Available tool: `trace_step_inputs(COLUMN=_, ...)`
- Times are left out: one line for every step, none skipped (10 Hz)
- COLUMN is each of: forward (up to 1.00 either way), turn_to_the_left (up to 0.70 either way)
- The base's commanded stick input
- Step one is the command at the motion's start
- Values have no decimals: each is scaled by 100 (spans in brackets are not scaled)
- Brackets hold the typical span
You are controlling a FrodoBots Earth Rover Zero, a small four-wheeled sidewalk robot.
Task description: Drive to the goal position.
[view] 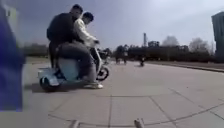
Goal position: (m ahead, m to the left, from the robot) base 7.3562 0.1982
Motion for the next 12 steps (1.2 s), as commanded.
trace_step_inputs(forward=85, turn_to_the_left=1)
trace_step_inputs(forward=85, turn_to_the_left=1)
trace_step_inputs(forward=85, turn_to_the_left=1)
trace_step_inputs(forward=85, turn_to_the_left=1)
trace_step_inputs(forward=85, turn_to_the_left=-13)
trace_step_inputs(forward=85, turn_to_the_left=-19)
trace_step_inputs(forward=85, turn_to_the_left=-25)
trace_step_inputs(forward=85, turn_to_the_left=-30)
trace_step_inputs(forward=85, turn_to_the_left=-33)
trace_step_inputs(forward=85, turn_to_the_left=-33)
trace_step_inputs(forward=85, turn_to_the_left=-33)
trace_step_inputs(forward=85, turn_to_the_left=-33)
